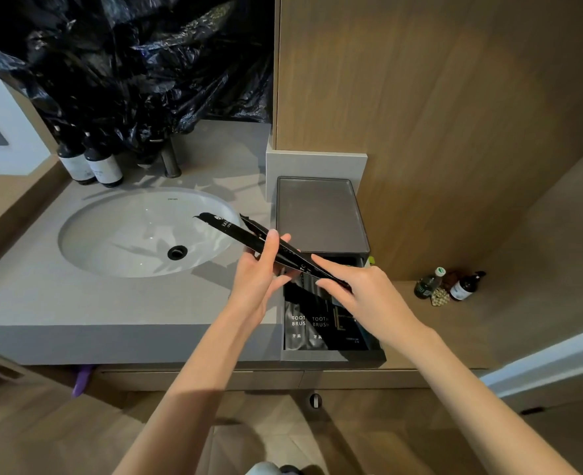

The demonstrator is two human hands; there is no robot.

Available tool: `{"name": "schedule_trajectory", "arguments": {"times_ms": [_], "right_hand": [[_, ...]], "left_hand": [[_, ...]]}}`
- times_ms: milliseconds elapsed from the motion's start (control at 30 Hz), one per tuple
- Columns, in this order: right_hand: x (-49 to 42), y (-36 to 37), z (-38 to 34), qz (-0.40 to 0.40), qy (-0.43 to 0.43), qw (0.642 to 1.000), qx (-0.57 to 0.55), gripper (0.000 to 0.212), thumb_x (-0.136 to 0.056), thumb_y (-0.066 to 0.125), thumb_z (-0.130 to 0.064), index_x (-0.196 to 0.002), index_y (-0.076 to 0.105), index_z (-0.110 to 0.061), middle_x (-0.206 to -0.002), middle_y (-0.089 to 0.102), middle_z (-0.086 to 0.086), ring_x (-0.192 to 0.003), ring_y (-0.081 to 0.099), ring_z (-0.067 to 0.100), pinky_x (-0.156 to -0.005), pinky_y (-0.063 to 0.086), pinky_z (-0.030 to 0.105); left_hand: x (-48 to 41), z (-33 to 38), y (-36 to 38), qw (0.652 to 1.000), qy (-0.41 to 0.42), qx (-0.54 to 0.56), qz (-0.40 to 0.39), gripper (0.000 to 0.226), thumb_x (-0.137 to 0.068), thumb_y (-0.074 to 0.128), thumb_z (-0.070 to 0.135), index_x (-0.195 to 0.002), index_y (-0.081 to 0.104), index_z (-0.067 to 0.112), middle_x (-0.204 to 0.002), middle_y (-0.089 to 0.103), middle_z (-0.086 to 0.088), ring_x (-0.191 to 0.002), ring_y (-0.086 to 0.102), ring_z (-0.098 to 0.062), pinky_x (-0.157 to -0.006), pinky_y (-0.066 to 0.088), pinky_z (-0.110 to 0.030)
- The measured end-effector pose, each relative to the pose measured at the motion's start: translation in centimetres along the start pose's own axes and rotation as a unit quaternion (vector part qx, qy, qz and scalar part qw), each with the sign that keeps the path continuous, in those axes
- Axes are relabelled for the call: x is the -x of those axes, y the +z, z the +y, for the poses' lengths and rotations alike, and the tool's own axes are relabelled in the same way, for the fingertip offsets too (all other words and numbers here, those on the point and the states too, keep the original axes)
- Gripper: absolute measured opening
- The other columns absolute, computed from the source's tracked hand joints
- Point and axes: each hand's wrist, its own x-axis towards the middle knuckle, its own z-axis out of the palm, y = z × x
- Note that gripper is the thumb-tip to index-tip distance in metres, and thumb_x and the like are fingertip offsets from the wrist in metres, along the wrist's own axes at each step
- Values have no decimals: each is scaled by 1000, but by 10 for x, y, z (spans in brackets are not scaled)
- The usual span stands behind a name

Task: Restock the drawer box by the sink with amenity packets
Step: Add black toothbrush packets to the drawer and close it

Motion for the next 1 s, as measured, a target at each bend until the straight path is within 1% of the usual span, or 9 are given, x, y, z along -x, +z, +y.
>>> {"name": "schedule_trajectory", "arguments": {"times_ms": [67,133,233,300,433,633,733,900,1000], "right_hand": [[3,-3,0,-8,29,995,-93,39,-96,51,-31,-134,46,-40,-103,73,-11,-53,55,4,-50,40,12],[6,-6,3,8,58,982,-181,30,-97,51,-25,-123,60,-36,-104,73,-14,-71,65,4,-64,47,16],[5,-8,8,27,145,947,-287,24,-97,51,-20,-101,71,-7,-92,67,25,-78,64,34,-68,43,31],[8,-10,10,31,191,916,-353,23,-97,52,-19,-103,73,-13,-94,71,18,-83,64,19,-74,45,30],[13,-13,9,40,235,877,-417,23,-97,53,-19,-115,66,-27,-99,70,-25,-93,59,-20,-74,41,-1],[18,-10,13,47,249,863,-437,24,-95,55,-20,-117,63,-28,-99,64,-29,-83,53,-30,-66,39,-6],[21,-10,9,55,247,854,-455,23,-96,53,-15,-97,66,-34,-81,70,-30,-77,60,-22,-62,42,-2],[27,-6,-1,40,254,855,-450,17,-92,60,-15,-105,72,-17,-99,75,0,-92,71,12,-78,56,21],[31,-1,-1,34,261,871,-415,13,-89,65,-14,-100,70,-11,-84,75,6,-75,69,8,-69,53,19]], "left_hand": [[1,2,-1,1000,0,-12,0,36,-95,50,37,-120,52,12,-115,68,-3,-107,66,-21,-86,56,-40],[4,3,-3,1000,-6,-16,5,26,-96,50,32,-109,60,12,-98,74,-2,-96,70,-20,-85,56,-38],[6,4,-12,1000,-16,-19,-8,22,-97,52,26,-116,60,22,-97,75,1,-93,71,-21,-87,54,-39],[8,6,-19,999,-20,-34,-34,38,-95,54,25,-133,48,26,-108,73,0,-98,71,-23,-92,52,-43],[14,7,-28,995,-12,-73,-72,49,-88,62,28,-135,47,27,-111,73,1,-99,71,-23,-95,50,-47],[20,4,-20,988,-21,-127,-88,54,-72,73,39,-123,56,32,-108,74,4,-95,72,-22,-92,52,-46],[21,-2,-8,987,-38,-129,-92,48,-76,75,32,-121,61,25,-105,74,0,-93,72,-23,-87,56,-43],[21,-10,6,990,-61,-118,-48,31,-77,77,30,-105,69,21,-98,76,4,-92,72,-14,-89,55,-38],[18,-13,7,989,-53,-131,-42,34,-73,81,28,-105,69,22,-99,76,4,-93,72,-15,-92,54,-40]]}}
